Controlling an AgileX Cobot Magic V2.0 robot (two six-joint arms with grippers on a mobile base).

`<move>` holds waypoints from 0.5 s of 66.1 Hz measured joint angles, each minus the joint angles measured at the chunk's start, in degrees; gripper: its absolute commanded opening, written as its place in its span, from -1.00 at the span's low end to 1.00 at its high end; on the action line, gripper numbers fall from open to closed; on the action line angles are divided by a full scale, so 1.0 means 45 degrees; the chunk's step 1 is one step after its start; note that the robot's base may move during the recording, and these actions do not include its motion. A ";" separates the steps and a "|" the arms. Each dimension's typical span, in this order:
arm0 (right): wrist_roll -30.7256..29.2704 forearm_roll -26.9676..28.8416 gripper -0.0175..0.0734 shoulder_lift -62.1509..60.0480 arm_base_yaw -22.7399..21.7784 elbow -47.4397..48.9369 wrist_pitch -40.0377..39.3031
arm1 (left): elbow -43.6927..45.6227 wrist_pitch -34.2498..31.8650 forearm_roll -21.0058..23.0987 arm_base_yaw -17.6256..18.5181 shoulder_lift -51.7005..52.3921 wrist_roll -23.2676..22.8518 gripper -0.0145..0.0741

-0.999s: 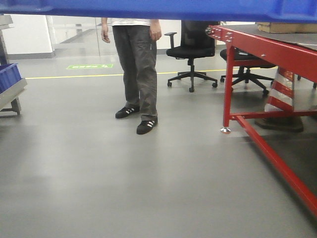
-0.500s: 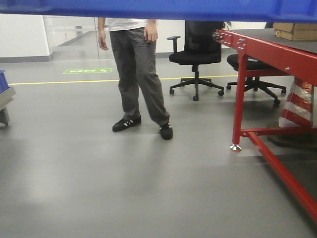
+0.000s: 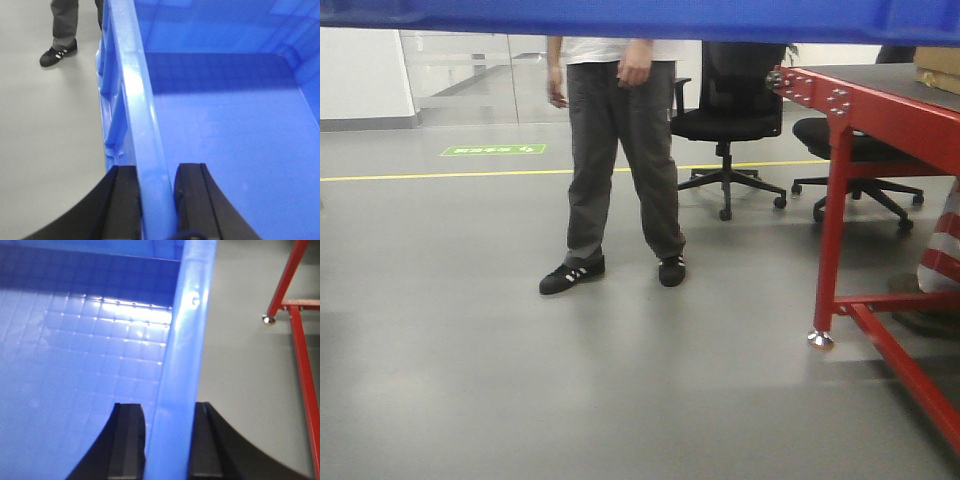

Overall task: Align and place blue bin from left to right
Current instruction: 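Drive across the floor past the person carrying the bin in both grippers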

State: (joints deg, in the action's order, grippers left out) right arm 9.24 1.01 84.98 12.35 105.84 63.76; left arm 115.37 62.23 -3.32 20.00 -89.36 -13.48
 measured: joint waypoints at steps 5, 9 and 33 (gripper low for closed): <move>0.0000 0.0000 -0.76 0.0000 0.0000 0.0000 0.0000 | 0.0000 0.0000 -0.0034 0.0000 0.0000 0.0000 -0.92; 0.0000 0.0000 -0.76 0.0000 0.0000 0.0000 0.0000 | 0.0000 0.0000 -0.0060 0.0000 0.0000 0.0000 -0.92; 0.0000 0.0025 -0.76 0.0000 0.0000 0.0000 -0.0134 | 0.0000 -0.0021 -0.0187 0.0000 0.0000 0.0000 -0.92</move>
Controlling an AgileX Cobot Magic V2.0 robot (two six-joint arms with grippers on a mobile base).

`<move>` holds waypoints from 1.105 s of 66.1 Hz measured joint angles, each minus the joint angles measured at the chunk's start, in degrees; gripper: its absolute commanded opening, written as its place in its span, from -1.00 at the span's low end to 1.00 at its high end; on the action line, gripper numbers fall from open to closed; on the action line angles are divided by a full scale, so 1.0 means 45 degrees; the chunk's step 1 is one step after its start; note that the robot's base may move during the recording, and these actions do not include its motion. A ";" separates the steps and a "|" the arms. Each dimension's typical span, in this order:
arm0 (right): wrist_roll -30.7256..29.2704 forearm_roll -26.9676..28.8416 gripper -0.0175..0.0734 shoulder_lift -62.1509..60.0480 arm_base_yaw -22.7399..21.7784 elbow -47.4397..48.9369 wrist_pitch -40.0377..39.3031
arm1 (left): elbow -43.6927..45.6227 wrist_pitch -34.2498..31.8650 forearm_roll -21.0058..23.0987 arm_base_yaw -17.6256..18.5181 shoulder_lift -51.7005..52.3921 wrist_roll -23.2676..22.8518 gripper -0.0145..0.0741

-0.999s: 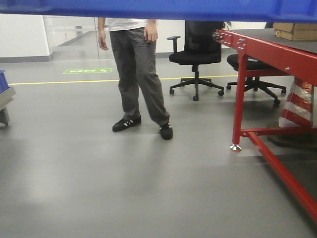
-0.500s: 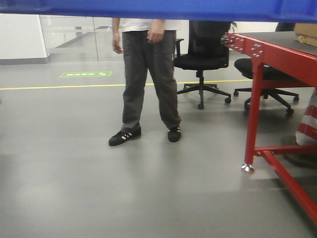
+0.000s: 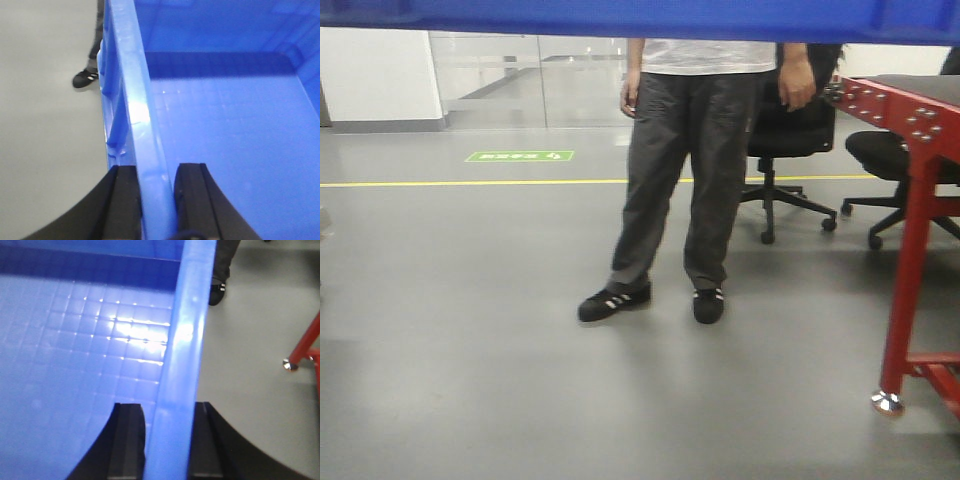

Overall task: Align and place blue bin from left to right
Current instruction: 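Drive across the floor past the person carrying the bin in both grippers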

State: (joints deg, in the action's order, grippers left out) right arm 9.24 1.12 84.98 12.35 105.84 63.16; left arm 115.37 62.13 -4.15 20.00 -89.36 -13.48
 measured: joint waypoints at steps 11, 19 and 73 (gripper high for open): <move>0.0000 0.0000 -0.76 0.0000 0.0000 0.0000 -0.0062 | 0.0000 0.0000 -0.0133 0.0023 0.0000 -0.0027 -0.92; 0.0000 0.0023 -0.76 0.0000 0.0000 0.0000 -0.0120 | 0.0000 -0.0064 -0.0168 0.0023 0.0000 -0.0027 -0.92; 0.0000 0.0071 -0.76 0.0000 0.0000 0.0000 -0.0457 | 0.0000 -0.0364 -0.0578 0.0074 -0.0019 -0.0027 -0.92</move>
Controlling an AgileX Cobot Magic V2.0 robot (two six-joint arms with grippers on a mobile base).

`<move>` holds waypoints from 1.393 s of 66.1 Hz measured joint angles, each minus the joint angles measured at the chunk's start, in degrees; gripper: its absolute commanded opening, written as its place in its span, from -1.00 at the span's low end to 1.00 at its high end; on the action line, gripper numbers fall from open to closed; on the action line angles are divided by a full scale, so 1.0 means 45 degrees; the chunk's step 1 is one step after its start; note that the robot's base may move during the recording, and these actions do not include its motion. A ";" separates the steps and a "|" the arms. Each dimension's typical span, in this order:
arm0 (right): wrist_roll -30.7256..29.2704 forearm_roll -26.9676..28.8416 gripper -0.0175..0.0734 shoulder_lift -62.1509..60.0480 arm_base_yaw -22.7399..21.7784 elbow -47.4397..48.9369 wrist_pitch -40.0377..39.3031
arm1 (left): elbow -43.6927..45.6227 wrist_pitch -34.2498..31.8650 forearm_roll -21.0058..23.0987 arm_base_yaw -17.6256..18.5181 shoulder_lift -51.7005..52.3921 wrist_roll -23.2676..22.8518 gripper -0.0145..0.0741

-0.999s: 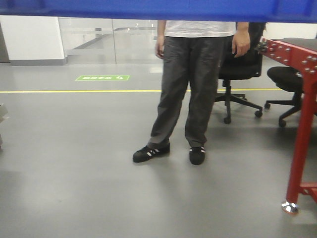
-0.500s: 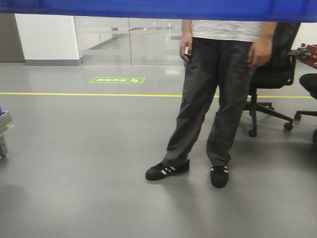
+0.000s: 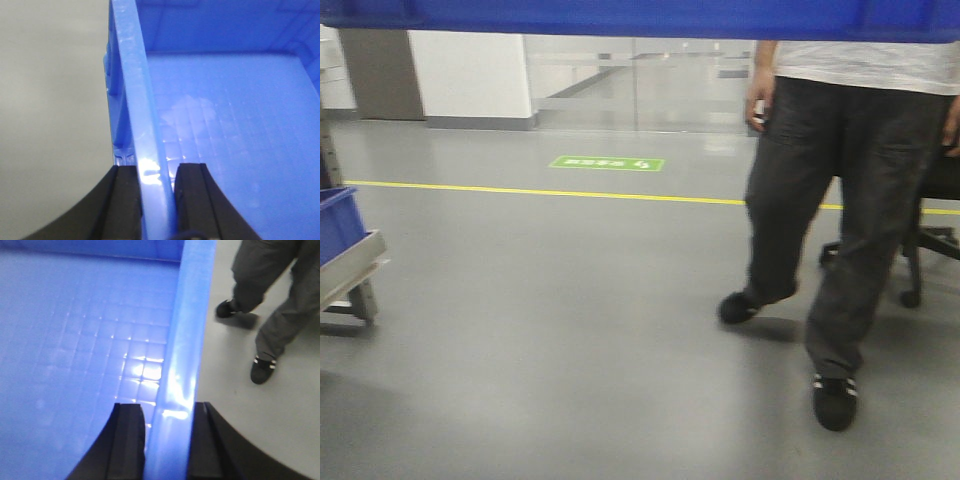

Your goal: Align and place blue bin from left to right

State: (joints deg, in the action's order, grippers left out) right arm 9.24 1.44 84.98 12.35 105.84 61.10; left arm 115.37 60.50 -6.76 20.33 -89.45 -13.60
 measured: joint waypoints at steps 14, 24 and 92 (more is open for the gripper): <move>0.0000 -0.0049 -0.76 0.0000 0.0000 0.0000 -0.0066 | 0.0000 -0.0021 -0.0029 0.0000 -0.0059 0.0000 -0.92; 0.0000 -0.0049 -0.76 0.0000 0.0000 0.0000 -0.0101 | 0.0000 -0.0021 -0.0054 0.0000 -0.0059 0.0000 -0.92; 0.0000 -0.0022 -0.76 0.0000 0.0000 0.0000 -0.0191 | 0.0000 -0.0074 -0.0127 0.0000 -0.0059 0.0000 -0.92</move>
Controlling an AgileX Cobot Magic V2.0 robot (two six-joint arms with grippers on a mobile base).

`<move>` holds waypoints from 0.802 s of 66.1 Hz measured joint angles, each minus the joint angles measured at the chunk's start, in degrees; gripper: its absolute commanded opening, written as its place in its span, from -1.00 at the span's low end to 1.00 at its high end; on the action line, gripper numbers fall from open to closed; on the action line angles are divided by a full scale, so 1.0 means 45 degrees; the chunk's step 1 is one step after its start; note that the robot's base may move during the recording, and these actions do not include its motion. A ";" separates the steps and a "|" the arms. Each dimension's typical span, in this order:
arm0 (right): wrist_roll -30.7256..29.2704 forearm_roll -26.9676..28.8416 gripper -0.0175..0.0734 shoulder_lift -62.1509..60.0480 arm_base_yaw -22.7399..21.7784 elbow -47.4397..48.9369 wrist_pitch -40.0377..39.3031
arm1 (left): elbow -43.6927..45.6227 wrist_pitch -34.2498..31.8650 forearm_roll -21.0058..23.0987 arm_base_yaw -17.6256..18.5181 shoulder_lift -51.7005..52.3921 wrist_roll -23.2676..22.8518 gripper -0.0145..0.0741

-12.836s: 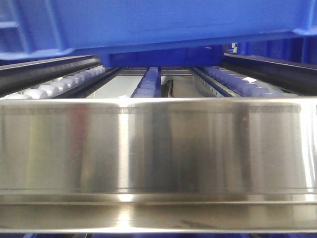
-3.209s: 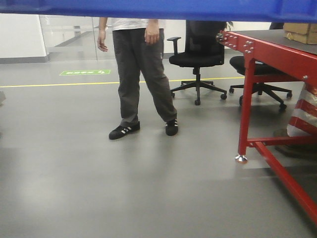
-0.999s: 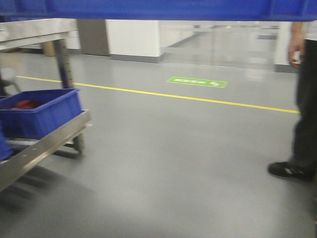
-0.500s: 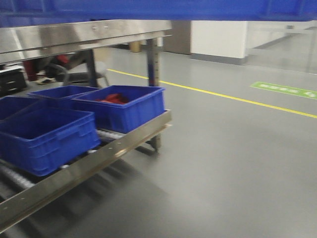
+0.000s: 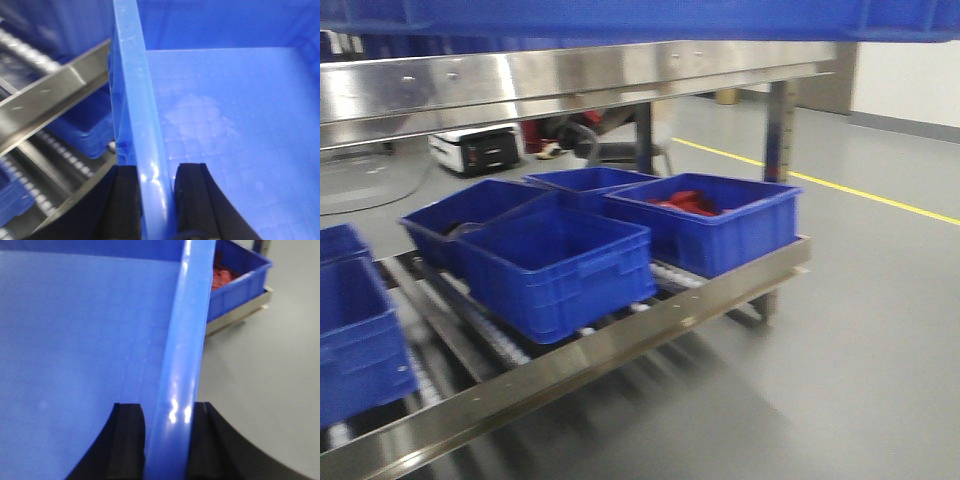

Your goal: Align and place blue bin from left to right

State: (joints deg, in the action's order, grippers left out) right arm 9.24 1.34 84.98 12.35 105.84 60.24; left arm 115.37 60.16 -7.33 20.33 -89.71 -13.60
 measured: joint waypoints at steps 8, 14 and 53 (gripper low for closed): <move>0.0000 0.0000 -0.76 0.0000 0.0000 0.0000 0.0000 | 0.0000 0.0000 0.0000 0.0000 0.0000 0.0000 -0.92; 0.0000 0.0000 -0.76 0.0000 0.0000 0.0000 0.0000 | 0.0000 0.0000 -0.0025 0.0000 0.0000 0.0000 -0.92; 0.0000 0.0000 -0.76 0.0000 0.0000 0.0000 0.0000 | 0.0000 0.0000 -0.0025 0.0000 0.0000 0.0000 -0.92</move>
State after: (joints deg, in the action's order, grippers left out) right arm 9.24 1.34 84.98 12.35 105.84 60.24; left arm 115.37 60.16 -7.44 20.33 -89.71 -13.60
